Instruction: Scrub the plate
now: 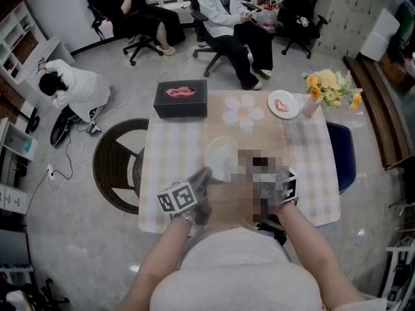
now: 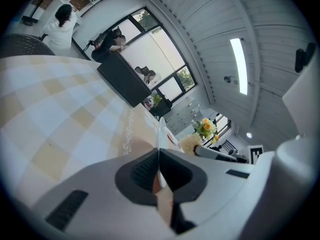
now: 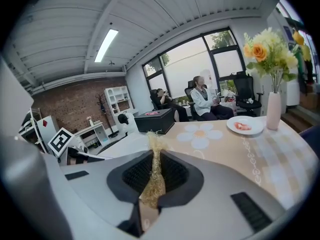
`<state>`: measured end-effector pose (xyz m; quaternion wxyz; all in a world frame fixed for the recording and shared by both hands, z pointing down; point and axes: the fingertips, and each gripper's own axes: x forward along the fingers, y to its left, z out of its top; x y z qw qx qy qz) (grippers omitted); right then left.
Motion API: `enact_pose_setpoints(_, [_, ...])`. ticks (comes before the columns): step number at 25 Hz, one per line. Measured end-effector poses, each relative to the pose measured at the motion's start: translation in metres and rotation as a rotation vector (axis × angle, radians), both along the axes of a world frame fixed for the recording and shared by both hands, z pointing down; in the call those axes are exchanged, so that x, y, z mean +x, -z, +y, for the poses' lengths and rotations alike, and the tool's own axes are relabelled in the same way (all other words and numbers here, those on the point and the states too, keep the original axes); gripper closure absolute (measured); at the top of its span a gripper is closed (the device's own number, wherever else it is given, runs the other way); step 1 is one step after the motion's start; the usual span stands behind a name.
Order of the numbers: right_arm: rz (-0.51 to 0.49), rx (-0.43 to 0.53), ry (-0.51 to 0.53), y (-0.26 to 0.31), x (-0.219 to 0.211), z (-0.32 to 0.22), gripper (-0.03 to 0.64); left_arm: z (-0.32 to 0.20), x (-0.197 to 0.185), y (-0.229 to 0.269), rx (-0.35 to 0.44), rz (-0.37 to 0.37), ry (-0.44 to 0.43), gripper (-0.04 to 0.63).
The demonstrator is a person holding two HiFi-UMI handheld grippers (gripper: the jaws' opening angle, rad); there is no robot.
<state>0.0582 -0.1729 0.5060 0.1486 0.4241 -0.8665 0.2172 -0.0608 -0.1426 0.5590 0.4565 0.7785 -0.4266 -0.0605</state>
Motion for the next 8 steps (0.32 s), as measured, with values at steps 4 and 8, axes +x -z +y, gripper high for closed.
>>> enact_pose_setpoints(4, [-0.001,0.006,-0.004,0.0019,0.0003,0.0002,0.574,0.0012,0.0009,0.0034,0.012,-0.01,0.004,0.578])
enact_pose_setpoints(8, [-0.006,0.005,-0.011,0.0026,0.0019,-0.0006,0.574,-0.0001,0.0004,0.0012,0.007,-0.006,0.002,0.578])
